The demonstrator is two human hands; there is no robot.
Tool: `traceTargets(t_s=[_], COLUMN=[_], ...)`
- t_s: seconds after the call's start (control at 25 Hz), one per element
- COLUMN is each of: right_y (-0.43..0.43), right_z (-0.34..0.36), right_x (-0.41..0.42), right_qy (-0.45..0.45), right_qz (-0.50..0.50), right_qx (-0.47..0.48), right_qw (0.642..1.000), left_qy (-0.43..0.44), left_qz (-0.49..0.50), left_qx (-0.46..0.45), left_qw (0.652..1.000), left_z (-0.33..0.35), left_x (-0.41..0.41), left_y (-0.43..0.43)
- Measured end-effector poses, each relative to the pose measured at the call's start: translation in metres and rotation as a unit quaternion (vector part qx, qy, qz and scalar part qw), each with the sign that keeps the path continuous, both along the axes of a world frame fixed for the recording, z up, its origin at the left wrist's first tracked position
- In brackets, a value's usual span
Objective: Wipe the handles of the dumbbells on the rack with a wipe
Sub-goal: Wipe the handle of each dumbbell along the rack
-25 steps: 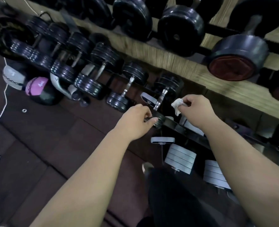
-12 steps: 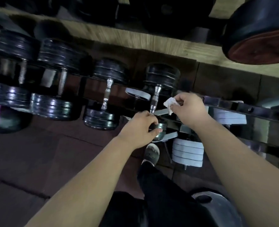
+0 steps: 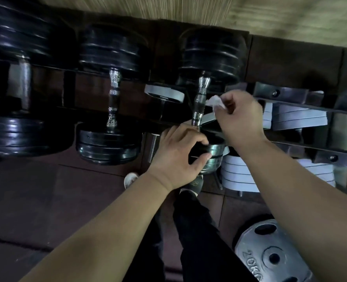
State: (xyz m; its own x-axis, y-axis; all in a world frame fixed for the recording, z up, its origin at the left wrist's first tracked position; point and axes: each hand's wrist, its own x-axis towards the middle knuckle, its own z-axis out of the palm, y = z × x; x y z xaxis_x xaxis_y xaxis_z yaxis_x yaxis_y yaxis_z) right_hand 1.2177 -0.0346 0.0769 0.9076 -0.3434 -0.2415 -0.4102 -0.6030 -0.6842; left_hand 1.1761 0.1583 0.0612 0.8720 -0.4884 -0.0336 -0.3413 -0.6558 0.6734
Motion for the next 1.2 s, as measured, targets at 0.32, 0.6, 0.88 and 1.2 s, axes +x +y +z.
traceTargets(t_s=[0.32, 0.6, 0.88, 1.2], right_y=[0.023, 0.009, 0.013, 0.014], right_z=[-0.035, -0.03, -0.019, -0.012], right_x=[0.021, -0.005, 0.032, -0.004], right_qy=[-0.121, -0.027, -0.064, 0.061], right_qz=[-0.038, 0.148, -0.076, -0.017], right_qx=[-0.021, -0.002, 0.032, 0.121], right_qw=[0.992, 0.989, 0.995, 0.991], left_qy=[-0.082, -0.096, -0.101, -0.107], left_qz=[0.044, 0.044, 0.037, 0.035], left_qx=[-0.055, -0.048, -0.051, -0.054], left_qw=[0.994, 0.993, 0.993, 0.992], left_z=[-0.031, -0.033, -0.037, -0.039], left_x=[-0.002, -0.001, -0.001, -0.001], left_y=[0.007, 0.007, 0.008, 0.008])
